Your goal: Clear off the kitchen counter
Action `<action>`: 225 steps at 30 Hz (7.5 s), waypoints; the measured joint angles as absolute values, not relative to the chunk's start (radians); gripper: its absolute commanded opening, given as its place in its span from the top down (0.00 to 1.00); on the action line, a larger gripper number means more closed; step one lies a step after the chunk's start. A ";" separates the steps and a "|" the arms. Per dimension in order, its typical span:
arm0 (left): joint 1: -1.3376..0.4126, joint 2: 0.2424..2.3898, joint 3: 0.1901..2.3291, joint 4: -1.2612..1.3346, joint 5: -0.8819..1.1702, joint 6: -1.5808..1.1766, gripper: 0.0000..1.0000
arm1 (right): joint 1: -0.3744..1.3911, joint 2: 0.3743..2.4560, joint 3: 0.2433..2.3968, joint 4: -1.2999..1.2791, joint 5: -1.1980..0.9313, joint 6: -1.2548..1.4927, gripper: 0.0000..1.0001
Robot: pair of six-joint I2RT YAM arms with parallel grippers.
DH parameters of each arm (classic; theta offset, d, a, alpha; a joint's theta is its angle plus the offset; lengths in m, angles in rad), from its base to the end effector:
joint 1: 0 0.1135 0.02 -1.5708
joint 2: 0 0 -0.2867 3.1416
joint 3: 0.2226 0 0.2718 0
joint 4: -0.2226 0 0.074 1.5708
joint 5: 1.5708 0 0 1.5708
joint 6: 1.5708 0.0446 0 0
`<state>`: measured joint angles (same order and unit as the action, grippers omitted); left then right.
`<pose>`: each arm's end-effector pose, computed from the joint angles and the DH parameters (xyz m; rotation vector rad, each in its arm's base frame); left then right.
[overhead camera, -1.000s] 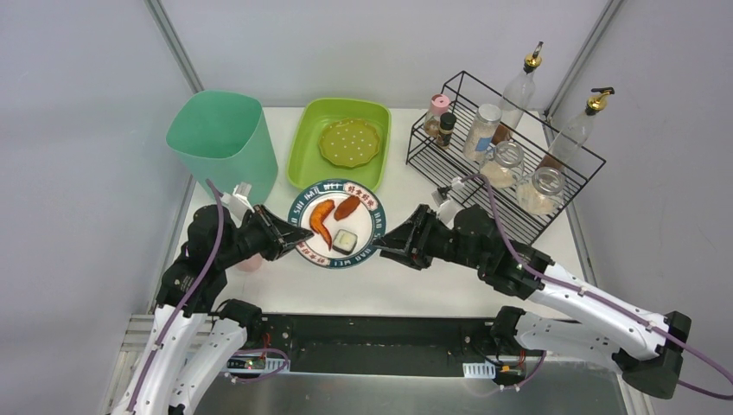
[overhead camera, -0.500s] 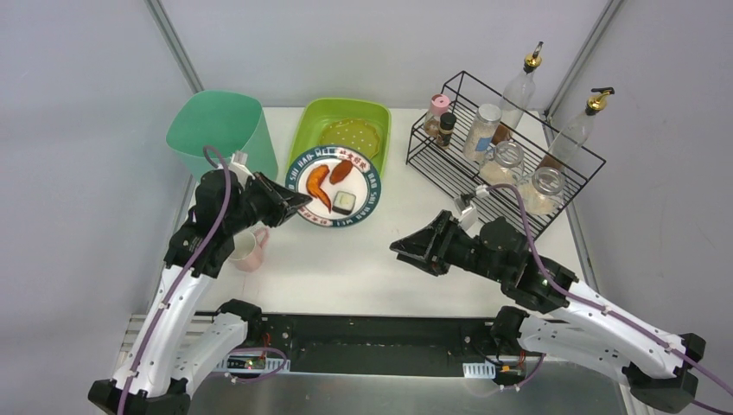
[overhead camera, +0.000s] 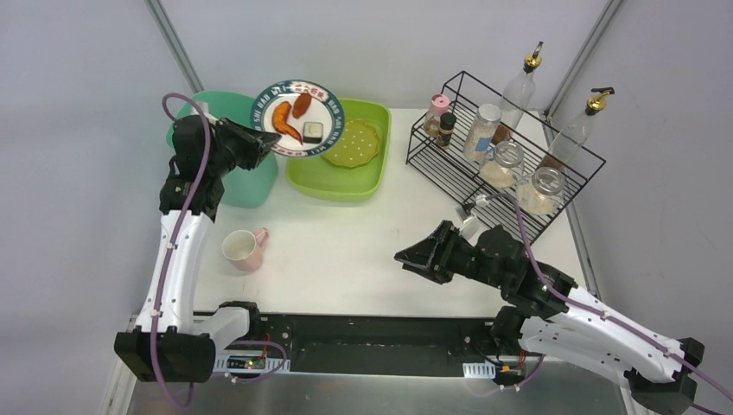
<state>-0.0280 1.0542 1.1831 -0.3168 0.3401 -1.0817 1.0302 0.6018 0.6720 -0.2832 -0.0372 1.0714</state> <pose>0.2471 -0.0218 0.4347 -0.7083 1.7447 -1.0850 0.0808 0.1379 0.3292 0.0116 2.0664 1.4658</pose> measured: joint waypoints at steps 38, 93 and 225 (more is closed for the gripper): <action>0.479 1.303 1.456 -0.509 0.125 -0.799 1.00 | 1.030 0.603 0.585 -0.257 -0.137 1.034 0.45; -0.239 1.266 1.768 -0.514 -0.767 -0.173 1.00 | 1.030 0.588 0.454 -0.169 -0.173 1.087 0.46; -0.318 1.771 1.803 -0.736 0.324 -0.694 0.33 | 1.039 0.686 0.518 -0.324 -0.056 1.012 0.26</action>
<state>-0.3180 1.7710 1.8030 -0.7357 0.3237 -0.6937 1.0386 0.6857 0.5182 -0.3244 -0.0559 1.0122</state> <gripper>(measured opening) 0.674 0.729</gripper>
